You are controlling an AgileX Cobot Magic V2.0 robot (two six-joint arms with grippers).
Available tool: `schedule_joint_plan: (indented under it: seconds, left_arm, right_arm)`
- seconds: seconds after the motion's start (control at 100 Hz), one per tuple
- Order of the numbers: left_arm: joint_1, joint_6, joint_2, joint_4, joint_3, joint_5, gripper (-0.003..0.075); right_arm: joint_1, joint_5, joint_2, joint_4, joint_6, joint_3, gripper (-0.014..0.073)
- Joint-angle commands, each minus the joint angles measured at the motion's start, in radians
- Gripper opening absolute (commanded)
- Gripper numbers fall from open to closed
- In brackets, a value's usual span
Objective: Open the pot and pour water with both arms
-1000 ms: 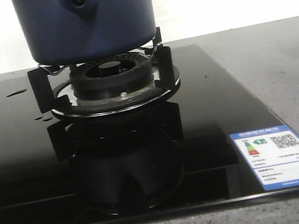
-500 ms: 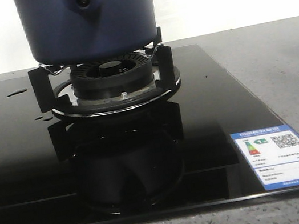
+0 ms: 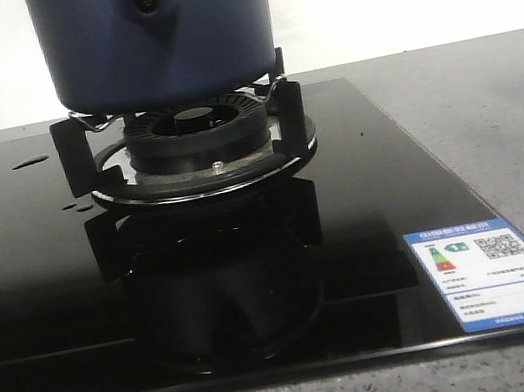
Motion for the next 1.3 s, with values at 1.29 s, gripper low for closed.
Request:
schedule_joint_plan:
  seconds: [1.29]
  left_arm:
    - [0.083, -0.213, -0.84, 0.191, 0.609, -0.278, -0.0019]
  right_arm:
    - [-0.004, -0.311, -0.056, -0.045, -0.211, -0.026, -0.0067]
